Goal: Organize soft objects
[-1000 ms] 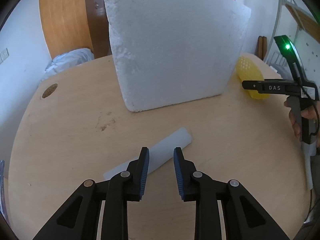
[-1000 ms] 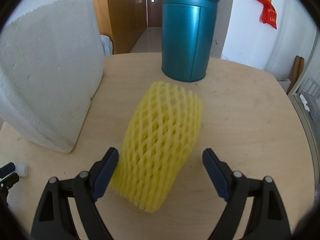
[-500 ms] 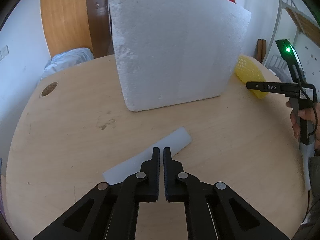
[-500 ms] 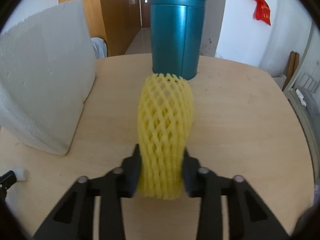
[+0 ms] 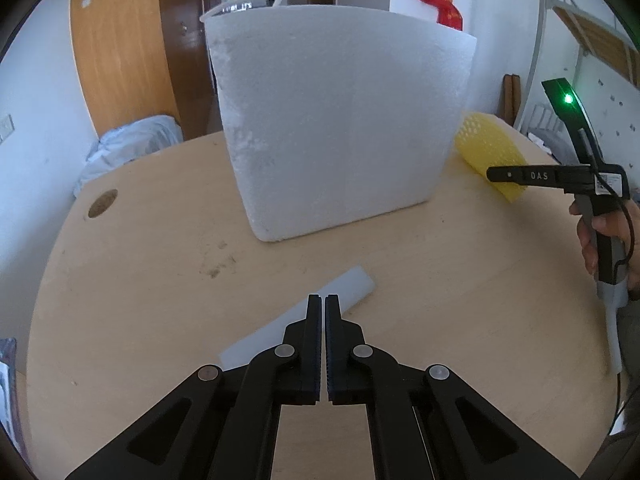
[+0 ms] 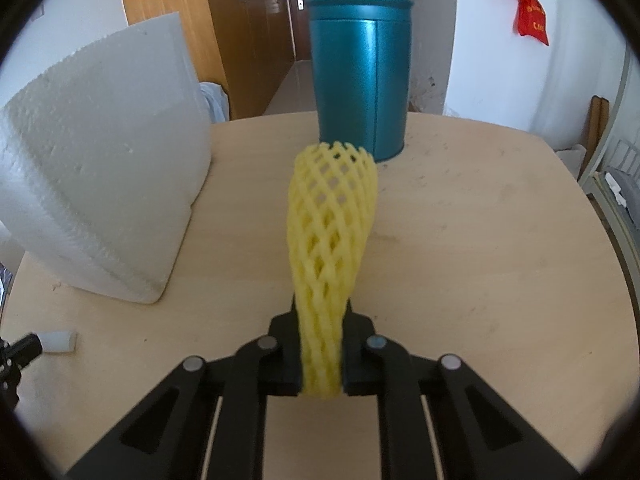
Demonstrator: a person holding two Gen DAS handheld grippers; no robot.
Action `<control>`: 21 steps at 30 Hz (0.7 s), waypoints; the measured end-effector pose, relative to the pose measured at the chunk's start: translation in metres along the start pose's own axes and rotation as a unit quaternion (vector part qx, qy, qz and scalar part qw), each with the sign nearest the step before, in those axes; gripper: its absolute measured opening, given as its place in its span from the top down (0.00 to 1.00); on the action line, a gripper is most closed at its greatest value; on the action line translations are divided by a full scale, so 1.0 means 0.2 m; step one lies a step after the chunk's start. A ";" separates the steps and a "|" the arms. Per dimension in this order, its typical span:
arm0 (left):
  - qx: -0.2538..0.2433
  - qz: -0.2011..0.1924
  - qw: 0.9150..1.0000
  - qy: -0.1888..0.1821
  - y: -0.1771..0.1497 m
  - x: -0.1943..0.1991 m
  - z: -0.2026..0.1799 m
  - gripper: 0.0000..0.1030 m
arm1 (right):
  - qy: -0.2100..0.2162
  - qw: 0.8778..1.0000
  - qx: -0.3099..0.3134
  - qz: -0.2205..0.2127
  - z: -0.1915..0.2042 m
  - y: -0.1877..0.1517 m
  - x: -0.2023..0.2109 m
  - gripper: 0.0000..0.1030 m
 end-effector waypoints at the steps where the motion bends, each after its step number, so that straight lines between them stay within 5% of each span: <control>1: -0.003 0.004 1.000 -0.004 0.00 0.00 0.00 0.98 | 0.000 1.000 0.000 0.000 0.00 0.00 0.00 0.85; 11: -0.028 0.034 0.999 -0.005 -0.05 -0.06 0.01 0.96 | 0.005 1.000 0.006 0.002 0.00 0.00 -0.01 0.85; 14: -0.034 0.033 0.999 -0.005 -0.04 -0.06 0.00 0.87 | 0.006 1.000 0.006 0.002 0.01 0.00 -0.01 0.85; 15: -0.032 0.032 0.999 -0.007 -0.04 -0.06 0.01 0.78 | 0.007 1.000 0.005 0.002 0.00 0.00 -0.01 0.85; 17: -0.035 0.027 0.999 -0.003 -0.03 -0.05 0.00 0.42 | 0.009 1.000 0.004 0.003 0.00 0.00 -0.01 0.85; 19: -0.046 0.008 0.999 0.011 -0.02 -0.02 -0.01 0.15 | 0.010 1.000 0.005 0.003 0.00 0.01 -0.01 0.85; 21: -0.051 -0.003 0.999 0.008 0.00 0.00 -0.01 0.13 | 0.011 1.000 0.005 0.003 0.00 0.01 -0.01 0.85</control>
Point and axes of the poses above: each gripper's, at about its wrist camera, not at the fingertips, and x roughly against the way its jaws point, z to its left, y to its top, the point moved 7 cm from there along -x, roughly the way its jaws point, and after that the axes turned 8 degrees about -y, right-handed, at the moved point
